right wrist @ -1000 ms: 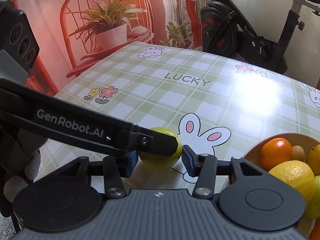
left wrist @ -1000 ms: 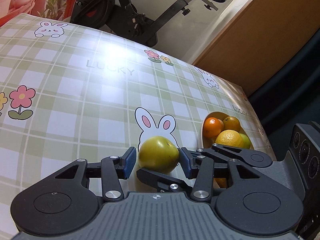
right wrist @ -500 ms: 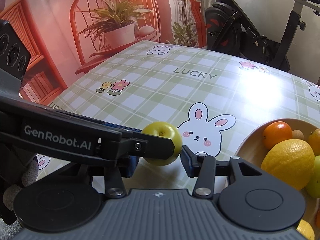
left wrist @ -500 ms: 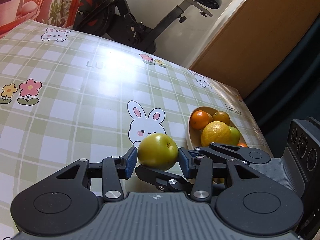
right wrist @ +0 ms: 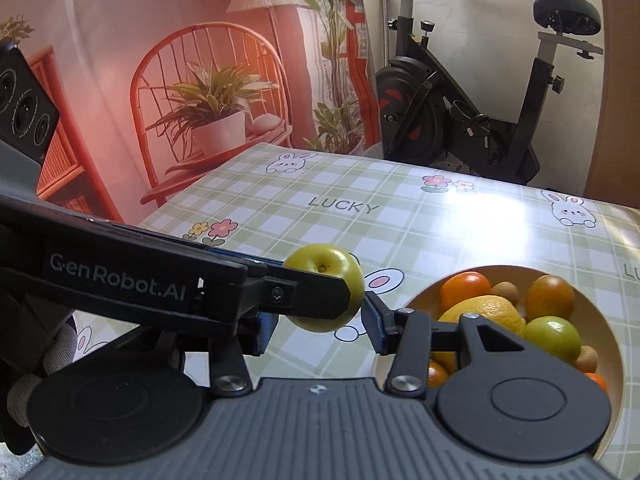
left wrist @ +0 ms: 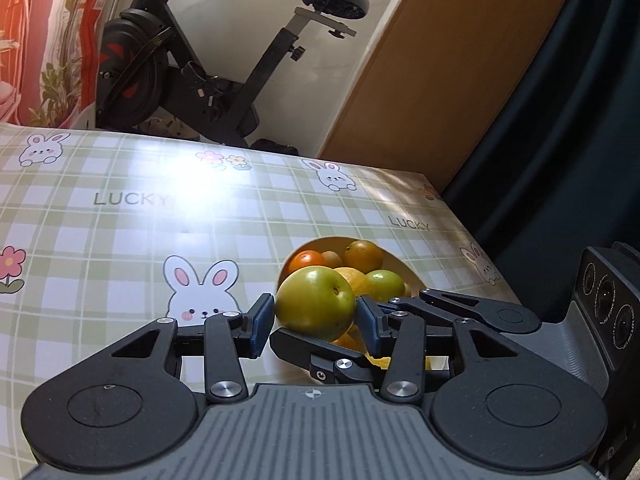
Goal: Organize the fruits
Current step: 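Carry the yellow-green fruit onto the plate and open the left gripper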
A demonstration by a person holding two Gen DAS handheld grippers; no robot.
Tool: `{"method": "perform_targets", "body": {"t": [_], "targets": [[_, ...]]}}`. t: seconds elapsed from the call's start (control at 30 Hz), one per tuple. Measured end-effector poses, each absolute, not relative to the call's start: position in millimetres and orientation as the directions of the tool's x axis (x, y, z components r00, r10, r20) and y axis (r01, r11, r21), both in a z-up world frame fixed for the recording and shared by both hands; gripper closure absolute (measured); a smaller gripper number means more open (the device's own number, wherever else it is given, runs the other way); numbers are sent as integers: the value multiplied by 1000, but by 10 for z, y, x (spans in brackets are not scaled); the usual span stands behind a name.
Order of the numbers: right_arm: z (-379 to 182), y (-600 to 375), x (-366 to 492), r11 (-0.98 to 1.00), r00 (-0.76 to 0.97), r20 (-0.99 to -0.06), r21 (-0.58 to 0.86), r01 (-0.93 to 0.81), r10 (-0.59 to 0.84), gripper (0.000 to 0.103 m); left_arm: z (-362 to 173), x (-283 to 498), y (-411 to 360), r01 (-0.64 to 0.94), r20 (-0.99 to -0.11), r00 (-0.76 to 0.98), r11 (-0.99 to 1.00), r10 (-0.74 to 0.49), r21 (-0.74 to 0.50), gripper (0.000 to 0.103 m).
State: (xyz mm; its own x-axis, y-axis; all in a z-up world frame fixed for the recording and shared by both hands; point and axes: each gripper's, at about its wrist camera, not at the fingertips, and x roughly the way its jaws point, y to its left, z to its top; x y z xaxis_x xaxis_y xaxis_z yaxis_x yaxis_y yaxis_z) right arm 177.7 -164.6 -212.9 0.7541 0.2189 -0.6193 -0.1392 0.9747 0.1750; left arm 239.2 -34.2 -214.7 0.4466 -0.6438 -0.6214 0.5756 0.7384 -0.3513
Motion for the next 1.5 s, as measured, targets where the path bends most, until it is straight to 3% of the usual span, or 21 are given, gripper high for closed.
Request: {"method": "perform_targets", "body": {"t": [0.5, 0.87, 1.5], "targets": [[-2055, -2607, 1117, 966, 805, -591, 232, 112, 49, 55, -2253, 2186, -1433, 703, -672, 325, 646, -665, -299, 55], [-2226, -2795, 1105, 947, 781, -623, 273, 167, 42, 55, -2415, 2248, -1597, 687, -729, 312, 675, -610, -271, 54], [-2341, -2863, 1205, 929, 758, -650, 316, 194, 62, 53, -2526, 2341, -1575, 643, -746, 318, 711, -585, -285, 55]]}}
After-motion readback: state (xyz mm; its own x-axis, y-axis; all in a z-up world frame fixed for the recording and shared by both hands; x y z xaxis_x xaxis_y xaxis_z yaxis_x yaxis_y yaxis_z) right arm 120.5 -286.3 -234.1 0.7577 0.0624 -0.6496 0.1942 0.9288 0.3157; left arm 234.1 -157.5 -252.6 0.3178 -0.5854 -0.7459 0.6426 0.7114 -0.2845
